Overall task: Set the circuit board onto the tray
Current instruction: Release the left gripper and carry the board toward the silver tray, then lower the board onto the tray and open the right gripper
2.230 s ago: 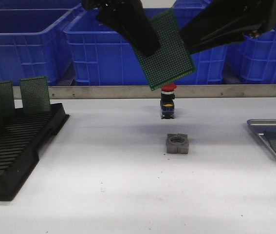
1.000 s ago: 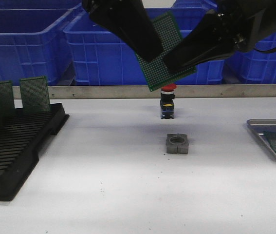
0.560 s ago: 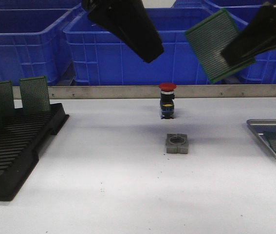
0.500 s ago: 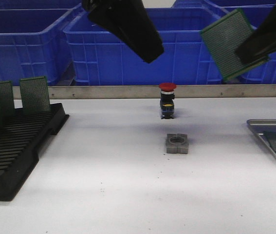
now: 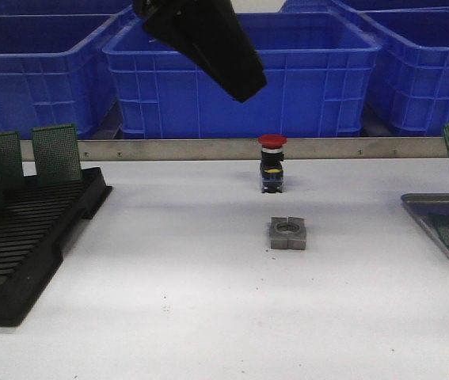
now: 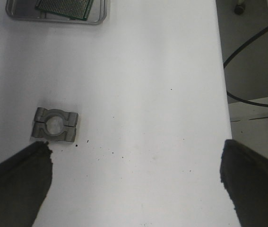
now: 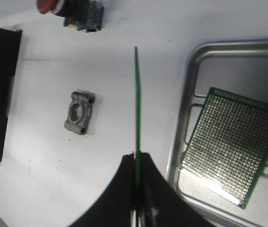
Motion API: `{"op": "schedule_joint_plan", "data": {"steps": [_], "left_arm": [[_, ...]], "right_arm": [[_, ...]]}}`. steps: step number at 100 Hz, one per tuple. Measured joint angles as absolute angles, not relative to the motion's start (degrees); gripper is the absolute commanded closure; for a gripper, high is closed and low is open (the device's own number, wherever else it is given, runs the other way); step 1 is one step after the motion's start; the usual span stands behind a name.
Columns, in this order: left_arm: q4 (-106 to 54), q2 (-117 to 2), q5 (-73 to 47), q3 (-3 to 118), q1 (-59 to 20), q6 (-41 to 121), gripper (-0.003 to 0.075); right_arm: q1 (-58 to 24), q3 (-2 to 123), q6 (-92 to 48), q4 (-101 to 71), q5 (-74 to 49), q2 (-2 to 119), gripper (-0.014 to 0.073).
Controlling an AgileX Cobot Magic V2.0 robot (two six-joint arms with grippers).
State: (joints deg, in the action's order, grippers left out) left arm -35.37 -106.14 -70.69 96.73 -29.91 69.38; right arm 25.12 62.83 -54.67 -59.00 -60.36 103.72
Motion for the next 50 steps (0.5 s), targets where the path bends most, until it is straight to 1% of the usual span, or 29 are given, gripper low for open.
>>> {"op": "schedule_joint_plan", "data": {"steps": [35,40,45,50], "left_arm": [[-35.37,-106.14,-70.69,96.73,-29.91,69.38,0.0048],[-35.37,-106.14,-70.69,96.73,-29.91,69.38,0.0048],[-35.37,-106.14,-70.69,96.73,-29.91,69.38,0.0048],[-35.37,-106.14,-70.69,96.73,-29.91,69.38,0.0048]], "right_arm": [[25.12,62.95,-51.49,-59.0,-57.08,112.67,0.0653],[25.12,62.95,-51.2,-59.0,-56.8,113.37,0.0626],[25.12,62.95,-51.09,-59.0,-56.68,113.64,0.0575],[25.12,62.97,-51.01,-59.0,-56.63,113.74,0.0491]]}}
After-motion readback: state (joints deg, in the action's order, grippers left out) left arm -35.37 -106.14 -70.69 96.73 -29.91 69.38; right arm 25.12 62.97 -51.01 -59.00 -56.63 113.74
